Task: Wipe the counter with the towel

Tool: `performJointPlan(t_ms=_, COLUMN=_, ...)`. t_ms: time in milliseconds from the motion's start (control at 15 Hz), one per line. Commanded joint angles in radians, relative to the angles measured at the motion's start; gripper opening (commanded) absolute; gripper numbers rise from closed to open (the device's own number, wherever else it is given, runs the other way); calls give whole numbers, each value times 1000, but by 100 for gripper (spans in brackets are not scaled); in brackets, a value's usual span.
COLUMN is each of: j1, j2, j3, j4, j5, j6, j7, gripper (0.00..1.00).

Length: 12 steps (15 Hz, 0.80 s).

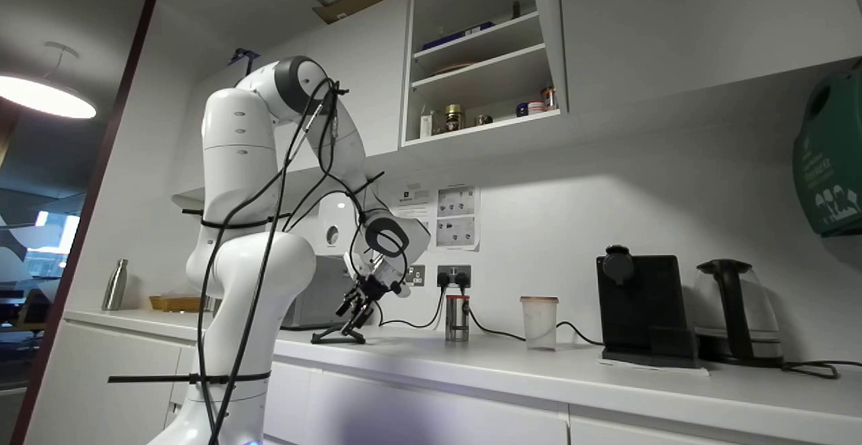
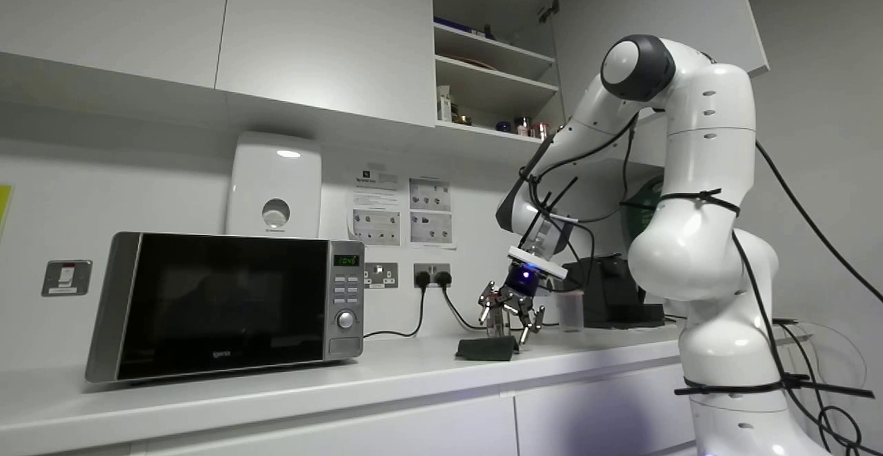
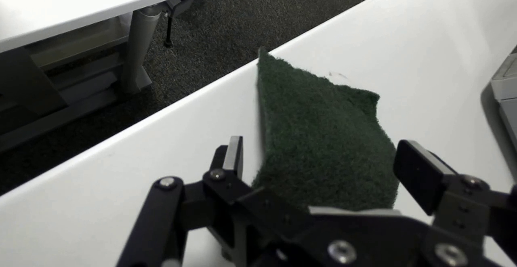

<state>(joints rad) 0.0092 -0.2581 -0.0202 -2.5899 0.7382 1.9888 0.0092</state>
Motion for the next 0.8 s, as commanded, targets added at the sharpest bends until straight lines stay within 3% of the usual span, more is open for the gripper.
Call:
performJointPlan(t_ms=0, j1=9, j2=-2, j3=11, j4=-16, j5=45, j6=9, j7=-9, gripper=100)
performJointPlan(t_ms=733, j1=9, j2=3, j3=18, j4=-25, j5=118, j6=61, j7=-45, gripper=100)
